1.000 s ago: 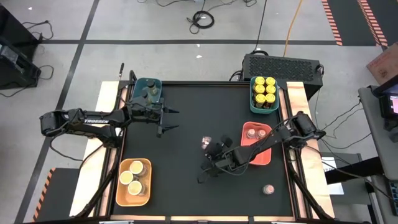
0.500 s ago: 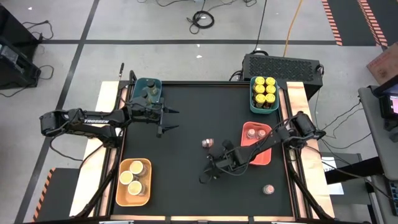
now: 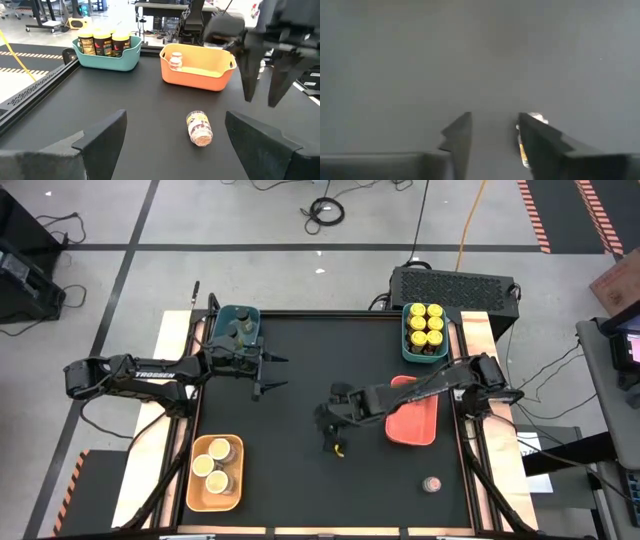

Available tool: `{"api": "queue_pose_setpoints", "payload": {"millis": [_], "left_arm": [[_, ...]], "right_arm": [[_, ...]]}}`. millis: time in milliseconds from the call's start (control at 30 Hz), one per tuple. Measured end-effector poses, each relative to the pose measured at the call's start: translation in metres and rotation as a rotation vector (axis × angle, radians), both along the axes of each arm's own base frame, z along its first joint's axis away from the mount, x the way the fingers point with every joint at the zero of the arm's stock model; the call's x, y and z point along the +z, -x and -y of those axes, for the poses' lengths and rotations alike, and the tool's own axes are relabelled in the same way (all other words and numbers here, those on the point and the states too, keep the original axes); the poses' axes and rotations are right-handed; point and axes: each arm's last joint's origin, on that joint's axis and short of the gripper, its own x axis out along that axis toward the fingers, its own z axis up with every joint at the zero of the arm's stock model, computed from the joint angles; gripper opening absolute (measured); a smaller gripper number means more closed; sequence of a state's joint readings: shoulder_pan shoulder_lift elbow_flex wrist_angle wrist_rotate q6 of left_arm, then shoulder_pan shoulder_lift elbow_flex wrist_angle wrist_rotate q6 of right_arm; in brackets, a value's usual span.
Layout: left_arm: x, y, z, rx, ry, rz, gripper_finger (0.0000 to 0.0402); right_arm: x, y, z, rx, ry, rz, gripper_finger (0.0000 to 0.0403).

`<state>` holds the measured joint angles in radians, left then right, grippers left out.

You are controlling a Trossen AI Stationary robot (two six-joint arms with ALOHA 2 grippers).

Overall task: Sort spices by type
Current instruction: Adjust the brown spice bottle into the orange bin

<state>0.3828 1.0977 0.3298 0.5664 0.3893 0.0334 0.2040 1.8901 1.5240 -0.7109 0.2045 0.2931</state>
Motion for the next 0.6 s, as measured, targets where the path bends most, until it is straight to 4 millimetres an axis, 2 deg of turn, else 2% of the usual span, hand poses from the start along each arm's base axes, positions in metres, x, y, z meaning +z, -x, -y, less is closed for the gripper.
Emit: {"api": "queue_pose_setpoints", "payload": {"millis": [67, 133, 233, 367, 500, 600], "left_arm": [[0.000, 0.000, 0.000, 0.000, 0.000, 0.000, 0.0341], [0.000, 0.000, 0.000, 0.000, 0.000, 0.000, 0.0341], [0.000, 0.000, 0.000, 0.000, 0.000, 0.000, 0.0341], [0.000, 0.000, 0.000, -0.001, 0.001, -0.005, 0.0341], [-0.001, 0.000, 0.000, -0.001, -0.004, -0.010, 0.0341], [-0.001, 0.000, 0.000, -0.001, -0.006, -0.009, 0.0341]], "right_arm": [[0.008, -0.006, 0.013, 0.015, -0.027, -0.008, 0.0175], [0.007, -0.012, 0.030, 0.017, -0.083, -0.036, 0.0215], [-0.008, -0.022, 0.051, 0.047, -0.085, -0.084, 0.0272], [-0.027, -0.030, 0.064, 0.093, -0.062, -0.141, 0.0337], [-0.042, -0.031, 0.073, 0.115, -0.048, -0.199, 0.0375], [-0.048, -0.033, 0.075, 0.143, -0.105, -0.201, 0.0388]]}}
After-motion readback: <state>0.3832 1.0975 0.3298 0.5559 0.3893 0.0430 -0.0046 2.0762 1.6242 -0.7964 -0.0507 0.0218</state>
